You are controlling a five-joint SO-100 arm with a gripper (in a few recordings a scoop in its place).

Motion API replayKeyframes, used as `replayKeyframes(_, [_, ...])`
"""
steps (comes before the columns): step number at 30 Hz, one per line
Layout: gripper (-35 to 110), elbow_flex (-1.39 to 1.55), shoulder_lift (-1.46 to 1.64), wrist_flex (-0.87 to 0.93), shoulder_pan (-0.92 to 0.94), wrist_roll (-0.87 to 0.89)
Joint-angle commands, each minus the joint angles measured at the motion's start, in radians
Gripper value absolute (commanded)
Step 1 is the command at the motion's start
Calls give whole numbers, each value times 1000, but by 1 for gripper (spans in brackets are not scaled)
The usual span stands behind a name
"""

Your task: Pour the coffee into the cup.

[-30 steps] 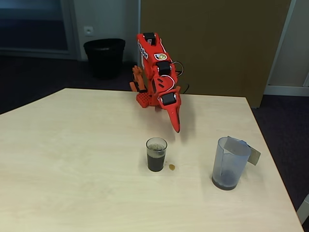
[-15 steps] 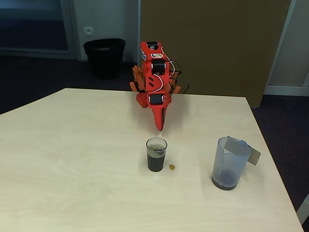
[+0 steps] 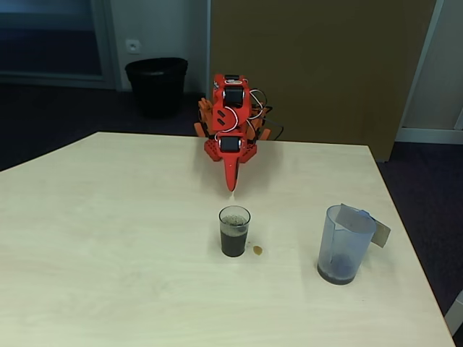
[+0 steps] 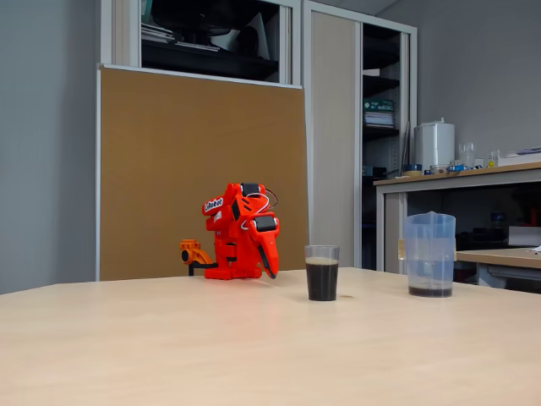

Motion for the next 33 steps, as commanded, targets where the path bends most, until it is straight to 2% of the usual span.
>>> replayKeyframes(1, [1,6,12,14,-5,-6])
replayKeyframes(33, [0,6,9,12,8,0])
